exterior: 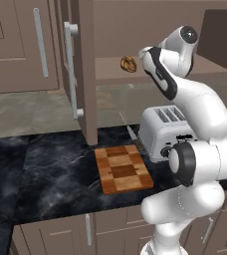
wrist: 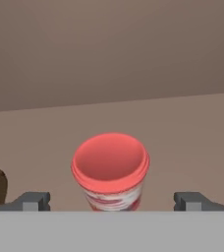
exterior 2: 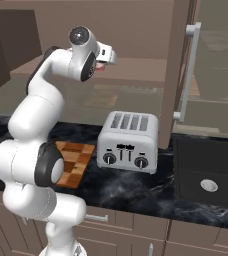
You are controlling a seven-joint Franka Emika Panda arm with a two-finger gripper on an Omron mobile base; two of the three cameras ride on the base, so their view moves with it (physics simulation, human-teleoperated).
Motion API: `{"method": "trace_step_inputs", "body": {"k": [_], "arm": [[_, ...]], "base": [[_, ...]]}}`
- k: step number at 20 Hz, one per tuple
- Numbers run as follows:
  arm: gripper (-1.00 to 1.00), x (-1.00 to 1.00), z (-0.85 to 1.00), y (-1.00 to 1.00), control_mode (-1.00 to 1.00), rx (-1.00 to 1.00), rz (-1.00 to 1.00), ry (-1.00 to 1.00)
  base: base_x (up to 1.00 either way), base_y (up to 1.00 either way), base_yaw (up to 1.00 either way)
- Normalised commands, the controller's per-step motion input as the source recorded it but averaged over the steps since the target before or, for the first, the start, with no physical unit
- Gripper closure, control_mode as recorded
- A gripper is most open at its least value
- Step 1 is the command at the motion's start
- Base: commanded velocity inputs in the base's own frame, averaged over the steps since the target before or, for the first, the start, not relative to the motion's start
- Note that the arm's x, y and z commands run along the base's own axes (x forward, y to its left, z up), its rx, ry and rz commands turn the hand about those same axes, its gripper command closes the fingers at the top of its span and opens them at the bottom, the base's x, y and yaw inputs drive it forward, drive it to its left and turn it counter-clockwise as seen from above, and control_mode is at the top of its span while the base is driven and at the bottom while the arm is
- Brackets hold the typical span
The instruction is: Pick the bread, place it on the cutting board, pick the jam, place it on the counter, and close the cabinet.
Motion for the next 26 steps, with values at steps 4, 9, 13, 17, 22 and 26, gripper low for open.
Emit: {"method": "trace_step_inputs", "body": {"k": [4,9,13,17,22,26], "arm": [[-1.00,0.14,-0.06,0.00,-1.00,0.00,0.00,0.00],[-1.00,0.15,-0.04,0.00,-1.00,0.00,0.00,0.00],[-1.00,0.13,0.00,0.00,-1.00,0.00,0.00,0.00],[-1.00,0.13,0.00,0.00,-1.00,0.00,0.00,0.00],[-1.00,0.07,0.00,0.00,-1.00,0.00,0.00,0.00],[1.00,0.00,-0.04,0.00,-1.00,0.00,0.01,0.00]], "base": [[0.00,0.00,0.00],[0.00,0.00,0.00],[0.00,0.00,0.00],[0.00,0.00,0.00],[0.00,0.00,0.00],[0.00,0.00,0.00]]}}
